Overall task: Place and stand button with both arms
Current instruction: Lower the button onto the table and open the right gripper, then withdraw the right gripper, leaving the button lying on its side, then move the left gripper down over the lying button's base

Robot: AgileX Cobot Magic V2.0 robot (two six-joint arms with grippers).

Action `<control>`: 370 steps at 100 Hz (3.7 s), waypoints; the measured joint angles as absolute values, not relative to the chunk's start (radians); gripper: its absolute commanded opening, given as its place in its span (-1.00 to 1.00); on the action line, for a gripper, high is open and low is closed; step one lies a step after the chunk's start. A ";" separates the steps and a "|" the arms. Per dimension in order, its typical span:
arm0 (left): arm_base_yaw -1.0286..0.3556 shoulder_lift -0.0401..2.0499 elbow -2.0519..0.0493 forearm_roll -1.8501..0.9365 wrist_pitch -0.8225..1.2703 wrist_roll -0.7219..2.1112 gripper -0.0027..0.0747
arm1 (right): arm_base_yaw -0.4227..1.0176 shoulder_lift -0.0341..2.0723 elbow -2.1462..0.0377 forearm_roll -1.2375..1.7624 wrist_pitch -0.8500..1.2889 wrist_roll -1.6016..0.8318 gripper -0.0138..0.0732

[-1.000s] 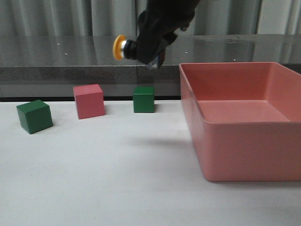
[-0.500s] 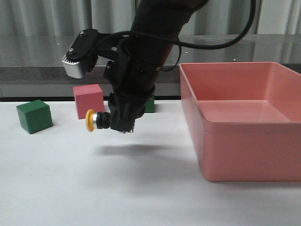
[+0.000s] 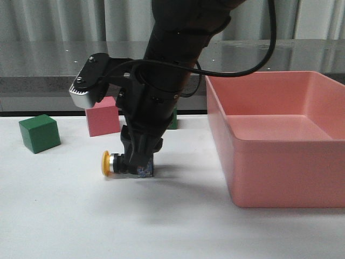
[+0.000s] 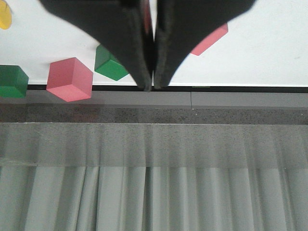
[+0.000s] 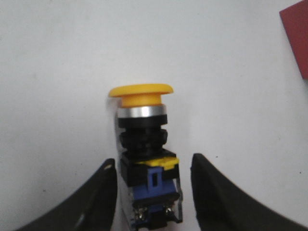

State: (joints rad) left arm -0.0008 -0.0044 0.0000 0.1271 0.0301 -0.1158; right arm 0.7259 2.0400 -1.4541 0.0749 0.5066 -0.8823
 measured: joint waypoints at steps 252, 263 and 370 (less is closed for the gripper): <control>-0.001 -0.004 0.000 0.055 -0.198 -0.154 -0.98 | 0.287 0.254 -0.388 -0.293 0.473 0.028 -0.82; -0.001 -0.004 -0.018 0.020 -0.157 -0.219 -0.98 | 0.287 0.254 -0.388 -0.293 0.473 0.028 -0.82; -0.484 1.399 -0.835 -0.113 0.211 0.611 -0.97 | 0.287 0.254 -0.388 -0.293 0.471 0.028 -0.82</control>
State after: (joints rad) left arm -0.4844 1.3986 -0.8346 -0.1133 0.2113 0.6110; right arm 0.2873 0.2541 -0.3884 -0.2930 0.4708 0.0280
